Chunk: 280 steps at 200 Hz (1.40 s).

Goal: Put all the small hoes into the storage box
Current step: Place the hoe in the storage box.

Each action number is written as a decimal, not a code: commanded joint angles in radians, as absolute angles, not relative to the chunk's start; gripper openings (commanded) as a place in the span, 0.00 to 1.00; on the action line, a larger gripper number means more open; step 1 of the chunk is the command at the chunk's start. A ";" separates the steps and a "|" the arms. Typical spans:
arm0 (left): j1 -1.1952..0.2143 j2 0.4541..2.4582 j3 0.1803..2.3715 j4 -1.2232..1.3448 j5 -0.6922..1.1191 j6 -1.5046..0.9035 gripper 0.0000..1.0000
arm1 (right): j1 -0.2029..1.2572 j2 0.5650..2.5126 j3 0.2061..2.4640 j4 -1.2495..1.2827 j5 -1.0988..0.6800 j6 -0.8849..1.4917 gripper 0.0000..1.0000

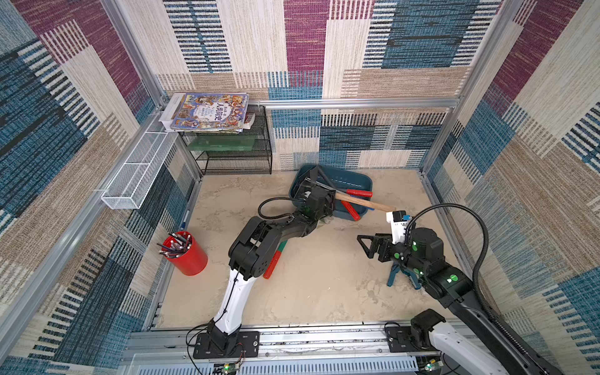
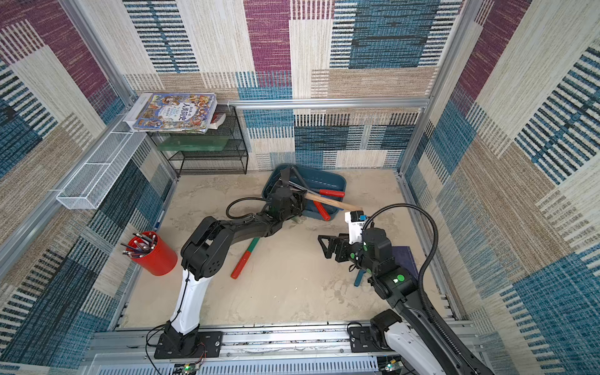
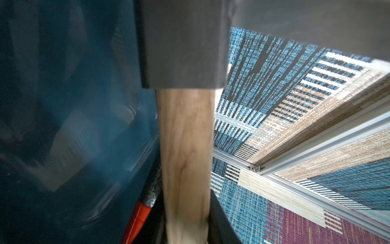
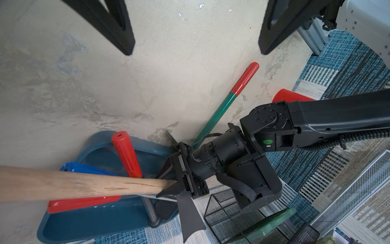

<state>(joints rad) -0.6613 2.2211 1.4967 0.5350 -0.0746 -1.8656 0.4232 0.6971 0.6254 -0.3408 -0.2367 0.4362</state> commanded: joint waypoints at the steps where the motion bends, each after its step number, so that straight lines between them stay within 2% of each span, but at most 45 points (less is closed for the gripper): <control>1: -0.657 2.215 1.497 0.623 -0.083 -1.892 0.00 | 0.421 0.696 0.627 -0.335 -0.245 0.430 0.96; 85: -0.629 2.208 1.493 0.555 -0.015 -1.937 0.00 | 0.420 0.701 0.626 -0.331 -0.249 0.430 0.96; 169: -0.611 2.247 1.537 0.564 0.034 -1.944 0.12 | 0.419 0.698 0.619 -0.333 -0.249 0.429 0.96; 221: -0.598 2.280 1.571 0.565 0.097 -1.947 0.14 | 0.419 0.695 0.615 -0.333 -0.251 0.430 0.96; 280: -0.593 2.253 1.513 0.569 0.077 -1.961 0.22 | 0.417 0.696 0.612 -0.328 -0.256 0.431 0.96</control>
